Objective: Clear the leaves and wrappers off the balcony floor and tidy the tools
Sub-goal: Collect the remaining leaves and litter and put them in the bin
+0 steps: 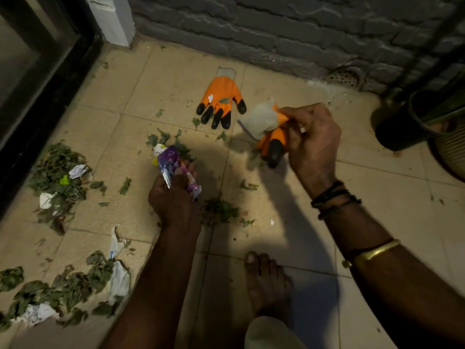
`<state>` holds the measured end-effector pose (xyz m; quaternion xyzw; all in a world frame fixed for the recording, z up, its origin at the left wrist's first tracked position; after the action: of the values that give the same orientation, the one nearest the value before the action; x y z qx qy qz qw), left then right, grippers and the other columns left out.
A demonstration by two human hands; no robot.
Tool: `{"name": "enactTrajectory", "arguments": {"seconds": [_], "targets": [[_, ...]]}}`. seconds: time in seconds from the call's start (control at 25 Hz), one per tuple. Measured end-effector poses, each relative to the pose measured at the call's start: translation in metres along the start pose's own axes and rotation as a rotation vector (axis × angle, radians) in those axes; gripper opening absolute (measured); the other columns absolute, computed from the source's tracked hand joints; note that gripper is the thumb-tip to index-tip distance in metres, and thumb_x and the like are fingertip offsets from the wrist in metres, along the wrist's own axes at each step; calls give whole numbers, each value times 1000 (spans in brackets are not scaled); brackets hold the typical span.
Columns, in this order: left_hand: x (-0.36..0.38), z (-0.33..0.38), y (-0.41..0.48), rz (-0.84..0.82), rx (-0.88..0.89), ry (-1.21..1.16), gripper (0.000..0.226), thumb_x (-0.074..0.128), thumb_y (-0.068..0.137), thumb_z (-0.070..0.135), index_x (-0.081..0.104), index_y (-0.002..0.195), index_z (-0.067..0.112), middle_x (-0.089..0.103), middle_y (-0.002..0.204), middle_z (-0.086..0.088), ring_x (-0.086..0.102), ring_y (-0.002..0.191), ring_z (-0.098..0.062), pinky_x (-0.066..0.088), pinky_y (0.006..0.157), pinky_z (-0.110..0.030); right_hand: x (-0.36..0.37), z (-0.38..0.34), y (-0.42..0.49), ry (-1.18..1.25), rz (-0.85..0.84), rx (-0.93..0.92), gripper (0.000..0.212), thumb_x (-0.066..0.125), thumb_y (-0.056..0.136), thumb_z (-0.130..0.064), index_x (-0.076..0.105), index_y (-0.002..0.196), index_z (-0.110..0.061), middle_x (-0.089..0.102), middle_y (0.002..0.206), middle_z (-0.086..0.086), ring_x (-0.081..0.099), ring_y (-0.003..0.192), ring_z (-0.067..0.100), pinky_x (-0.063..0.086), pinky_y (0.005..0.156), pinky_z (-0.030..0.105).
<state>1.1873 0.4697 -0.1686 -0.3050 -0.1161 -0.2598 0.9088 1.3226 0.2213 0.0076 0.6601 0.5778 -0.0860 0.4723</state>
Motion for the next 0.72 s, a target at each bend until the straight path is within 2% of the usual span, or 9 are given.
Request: {"name": "enactTrajectory", "arguments": {"seconds": [0.12, 0.24, 0.32, 0.36, 0.44, 0.52, 0.6, 0.64, 0.72], "targets": [[5, -19, -8, -71, -23, 36, 27, 51, 99, -2, 62, 122, 8, 73, 97, -7, 74, 78, -13, 57, 62, -26, -1, 51, -1, -207, -59, 65, 32, 57, 90, -23, 76, 114, -15, 67, 99, 14, 62, 91, 28, 46, 78, 28], [-2, -28, -6, -51, -17, 88, 29, 52, 99, -3, 63, 124, 6, 73, 97, -8, 74, 72, -10, 57, 57, -23, 32, 63, -47, -147, -209, 147, 30, 56, 99, -27, 71, 122, -14, 66, 117, 14, 61, 107, 31, 51, 90, 43], [-8, -27, 1, -43, 34, 149, 23, 54, 99, 0, 68, 111, 14, 75, 87, 0, 72, 69, -11, 55, 55, -24, 81, 59, -105, -69, -467, 276, 48, 53, 101, -37, 56, 141, -10, 53, 145, 18, 48, 135, 33, 42, 109, 52], [-12, -25, 5, -33, 74, 208, 22, 57, 98, 3, 70, 102, 20, 74, 81, 4, 68, 64, -11, 51, 53, -24, 106, 48, -136, -73, -649, 282, 63, 49, 101, -45, 41, 153, -10, 36, 160, 18, 31, 149, 32, 31, 118, 53], [-23, -18, 13, -9, 160, 344, 16, 62, 93, 12, 71, 88, 25, 68, 71, 4, 57, 58, -13, 46, 54, -26, 137, 23, -171, 0, -906, 161, 77, 46, 101, -55, 21, 161, -13, 13, 169, 11, 9, 156, 25, 14, 127, 47], [-29, -14, 17, -24, 216, 432, 9, 63, 89, 23, 70, 83, 25, 63, 66, 6, 53, 57, -13, 46, 54, -28, 145, 15, -144, 97, -852, 110, 77, 45, 102, -55, 20, 162, -14, 11, 170, 6, 7, 156, 17, 9, 128, 37], [-31, -8, 16, -37, 249, 490, 8, 66, 89, 24, 67, 81, 26, 60, 62, 11, 52, 53, -6, 47, 51, -24, 150, 37, -104, -25, -716, 214, 81, 39, 101, -60, 18, 161, -10, 12, 170, 9, 8, 157, 22, 8, 128, 41], [-29, -6, 15, -49, 270, 538, 8, 68, 89, 22, 66, 83, 28, 61, 64, 11, 55, 55, -5, 49, 51, -24, 155, 43, -91, -135, -723, 223, 86, 36, 100, -65, 17, 161, -7, 12, 169, 14, 8, 157, 27, 7, 127, 45], [-26, -5, 18, -81, 328, 735, 14, 72, 85, 30, 66, 98, 30, 68, 82, 8, 66, 74, -11, 54, 67, -29, 178, 30, -89, -247, -845, 72, 90, 36, 97, -70, 19, 159, -7, 18, 167, 17, 15, 154, 32, 9, 126, 50]]}}
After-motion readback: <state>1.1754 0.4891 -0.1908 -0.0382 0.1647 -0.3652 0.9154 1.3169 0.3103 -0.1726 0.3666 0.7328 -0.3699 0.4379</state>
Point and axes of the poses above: each hand's wrist, its own y-axis towards the middle knuckle, its own x-axis out of the palm, z = x × y, the point moved 10 cm from there along y, towards the middle knuckle
